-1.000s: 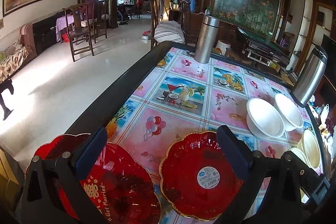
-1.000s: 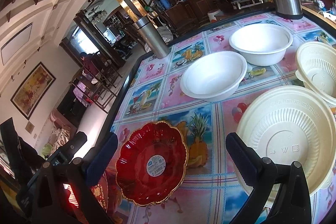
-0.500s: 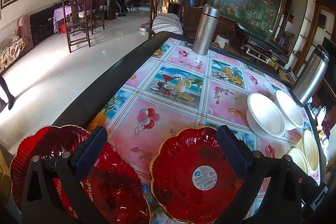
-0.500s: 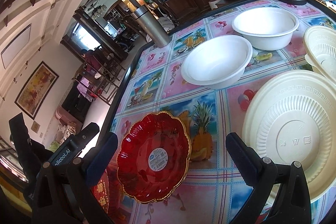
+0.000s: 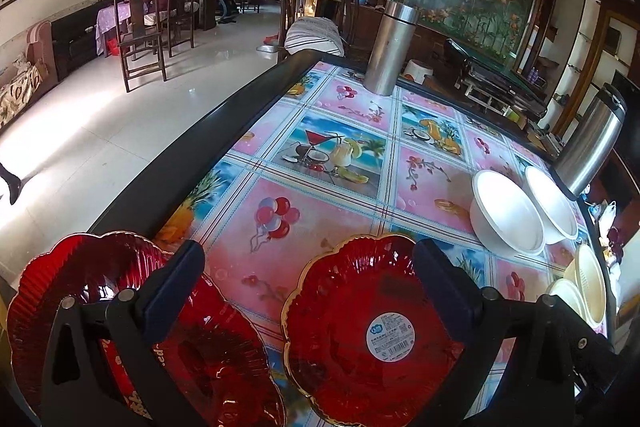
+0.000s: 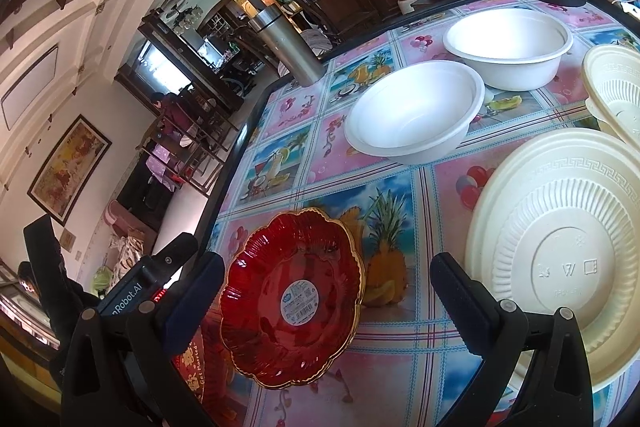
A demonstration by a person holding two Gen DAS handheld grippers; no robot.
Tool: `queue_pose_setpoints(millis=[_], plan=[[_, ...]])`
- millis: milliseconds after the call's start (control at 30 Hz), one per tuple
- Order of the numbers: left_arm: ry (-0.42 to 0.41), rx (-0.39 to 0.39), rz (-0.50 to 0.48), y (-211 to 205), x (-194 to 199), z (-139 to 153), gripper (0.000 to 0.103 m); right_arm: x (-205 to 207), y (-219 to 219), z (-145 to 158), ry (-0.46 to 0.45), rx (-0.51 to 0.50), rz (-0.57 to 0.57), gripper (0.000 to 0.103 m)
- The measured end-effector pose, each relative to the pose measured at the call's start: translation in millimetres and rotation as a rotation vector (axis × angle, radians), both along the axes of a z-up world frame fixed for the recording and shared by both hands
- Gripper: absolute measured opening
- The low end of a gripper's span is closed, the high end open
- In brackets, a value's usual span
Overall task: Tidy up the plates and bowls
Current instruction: 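Close the left tool on the rim of the small red plate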
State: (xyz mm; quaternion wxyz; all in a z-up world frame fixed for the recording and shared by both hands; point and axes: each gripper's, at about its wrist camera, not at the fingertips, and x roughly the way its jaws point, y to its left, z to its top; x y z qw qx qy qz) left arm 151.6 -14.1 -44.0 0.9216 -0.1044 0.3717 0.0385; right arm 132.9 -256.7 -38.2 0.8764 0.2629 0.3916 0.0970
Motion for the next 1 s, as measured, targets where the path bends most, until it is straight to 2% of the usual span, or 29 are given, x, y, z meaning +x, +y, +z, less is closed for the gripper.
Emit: queue_pose_setpoints(millis=[200,333,467,533,667,800,867,1000], plan=[[0.029,-0.032,-0.020,3,0,2,0.103,-5,0,9,-0.057,0.037,0.019,0.102],[0.095,-0.153,-0.094,17,1,11,0.103,-7,4,12,-0.058,0.092,0.071,0.102],[0.236,-0.270,-0.223,27,17,23,0.103,-7,4,12,0.008,0.178,0.107,0.102],[0.303,-0.298,-0.289,26,30,24,0.103,-7,4,11,0.052,0.206,0.113,0.102],[0.446,-0.306,-0.396,11,57,8,0.103,-6,6,5,0.102,0.215,0.106,0.102],[0.575,-0.415,-0.459,3,73,-20,0.103,-2,5,-6,0.150,0.270,0.111,0.102],[0.599,-0.441,-0.466,2,78,-29,0.103,0,4,-11,0.164,0.285,0.105,0.102],[0.591,-0.473,-0.478,4,81,-36,0.103,3,4,-17,0.189,0.284,0.103,0.102]])
